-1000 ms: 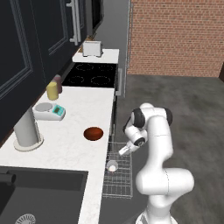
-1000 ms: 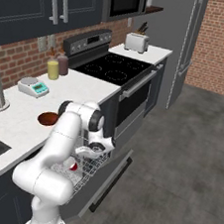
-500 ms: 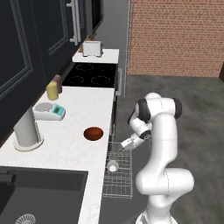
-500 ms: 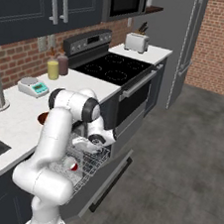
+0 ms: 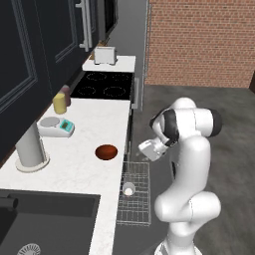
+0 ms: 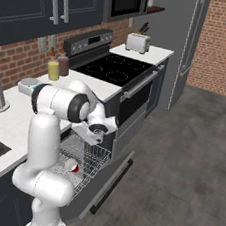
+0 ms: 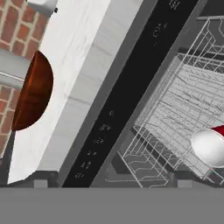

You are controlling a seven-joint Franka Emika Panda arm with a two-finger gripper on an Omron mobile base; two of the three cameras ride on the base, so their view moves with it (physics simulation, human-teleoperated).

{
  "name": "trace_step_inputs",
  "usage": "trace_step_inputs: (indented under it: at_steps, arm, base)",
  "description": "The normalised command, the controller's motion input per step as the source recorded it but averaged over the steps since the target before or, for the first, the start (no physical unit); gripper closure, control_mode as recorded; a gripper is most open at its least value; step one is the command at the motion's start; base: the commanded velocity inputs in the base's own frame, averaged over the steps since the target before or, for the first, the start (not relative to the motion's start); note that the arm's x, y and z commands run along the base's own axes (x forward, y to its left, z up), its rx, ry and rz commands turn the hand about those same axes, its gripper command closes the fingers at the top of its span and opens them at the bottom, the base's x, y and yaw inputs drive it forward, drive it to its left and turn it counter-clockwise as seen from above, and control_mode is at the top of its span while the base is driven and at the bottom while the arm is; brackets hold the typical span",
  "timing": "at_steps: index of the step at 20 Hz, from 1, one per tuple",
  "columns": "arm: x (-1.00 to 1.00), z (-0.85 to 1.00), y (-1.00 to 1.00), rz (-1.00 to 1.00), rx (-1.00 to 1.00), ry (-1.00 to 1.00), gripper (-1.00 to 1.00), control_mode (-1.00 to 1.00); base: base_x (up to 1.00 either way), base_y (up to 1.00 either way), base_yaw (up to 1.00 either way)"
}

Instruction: Pick up the cup and bowl from the counter, place them in the dishwasher, and close the dishwasher door.

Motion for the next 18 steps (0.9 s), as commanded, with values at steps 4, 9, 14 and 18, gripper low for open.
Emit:
trace_step_inputs:
  at_steps: [4,9,14,18]
  arm:
    - [-0.19,0.76,0.30,-0.26,-0.01,0.27,-1.00,-1.00]
    - [-0.10,0.59,0.36,-0.26,-0.17,0.31,-1.00,-1.00]
    - [0.00,0.53,0.28,-0.24,-0.29,0.29,-1.00,-1.00]
    - [0.00,0.40,0.14,-0.20,-0.29,0.21,-1.00,-1.00]
  base:
    - [0.00,0.00,0.00]
    - [0.00,0.00,0.00]
    - [0.00,0.00,0.00]
    - [0.00,0.00,0.00]
